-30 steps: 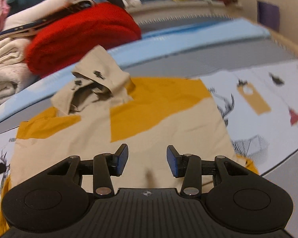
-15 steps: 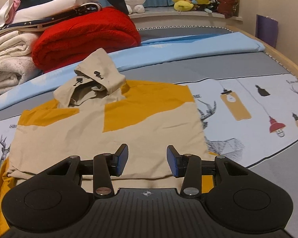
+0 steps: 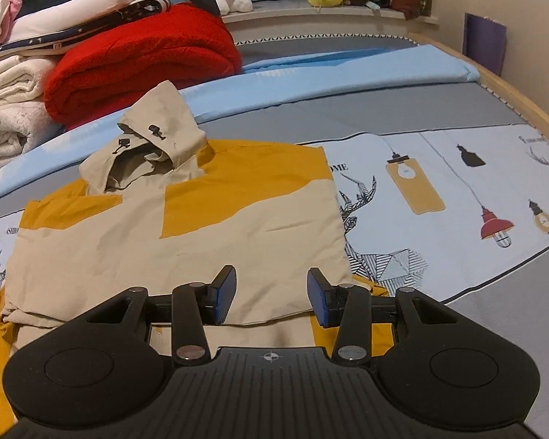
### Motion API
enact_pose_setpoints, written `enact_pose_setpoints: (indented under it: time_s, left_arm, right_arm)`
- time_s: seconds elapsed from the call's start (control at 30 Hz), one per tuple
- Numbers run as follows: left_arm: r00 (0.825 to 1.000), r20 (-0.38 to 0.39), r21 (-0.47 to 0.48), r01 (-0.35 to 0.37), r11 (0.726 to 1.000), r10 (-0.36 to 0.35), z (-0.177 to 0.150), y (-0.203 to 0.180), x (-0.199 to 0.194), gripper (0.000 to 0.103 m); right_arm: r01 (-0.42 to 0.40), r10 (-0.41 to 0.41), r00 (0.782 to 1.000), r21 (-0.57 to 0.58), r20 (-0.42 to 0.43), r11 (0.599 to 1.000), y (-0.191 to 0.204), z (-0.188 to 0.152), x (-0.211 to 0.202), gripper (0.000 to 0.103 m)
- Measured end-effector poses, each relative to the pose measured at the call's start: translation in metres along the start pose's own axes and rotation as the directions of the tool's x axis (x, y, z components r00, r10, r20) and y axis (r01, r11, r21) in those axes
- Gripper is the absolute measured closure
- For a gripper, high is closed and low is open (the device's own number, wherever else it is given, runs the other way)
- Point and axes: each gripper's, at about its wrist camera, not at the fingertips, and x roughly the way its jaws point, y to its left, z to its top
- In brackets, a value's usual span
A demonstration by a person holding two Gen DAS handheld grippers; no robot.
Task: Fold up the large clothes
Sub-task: 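Grasp the hood with the left tool while the right tool closes beside the jacket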
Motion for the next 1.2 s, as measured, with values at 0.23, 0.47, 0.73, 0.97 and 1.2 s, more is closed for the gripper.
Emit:
enact_pose_setpoints:
  time_s: [0.23,0.47,0.73,0.97,1.2]
  left_arm:
    - [0.985,-0.163,0.023,-0.046,0.999,0.049,0.035,0.033,0.155,0.093]
    - [0.980,-0.200,-0.037,-0.032,0.999,0.024,0.044,0.062,0.277,0.089]
    - [0.973,-0.230,-0.304,-0.084,0.949,0.012,0.059,0.087,0.366,0.027]
    - [0.961,-0.277,-0.280,-0.078,0.957,-0.003,0.057,0.078,0.382,0.101]
    - [0.981,-0.075,-0.249,0.153,0.956,-0.176,0.070,0.042,0.243,0.101]
  right_arm:
    - [-0.013,0.014,1.000,0.038,-0.022,0.999,-0.011,0.005,0.012,0.066]
    - [-0.021,0.022,1.000,0.076,-0.006,0.997,-0.026,0.013,0.018,0.099]
    - [-0.015,0.021,0.998,0.091,-0.066,0.996,-0.033,0.014,0.036,0.098]
    - [-0.008,0.015,0.997,0.099,-0.070,0.995,-0.036,0.021,0.041,0.098]
    - [-0.018,0.024,0.998,0.126,-0.051,0.992,-0.036,0.023,0.034,0.098]
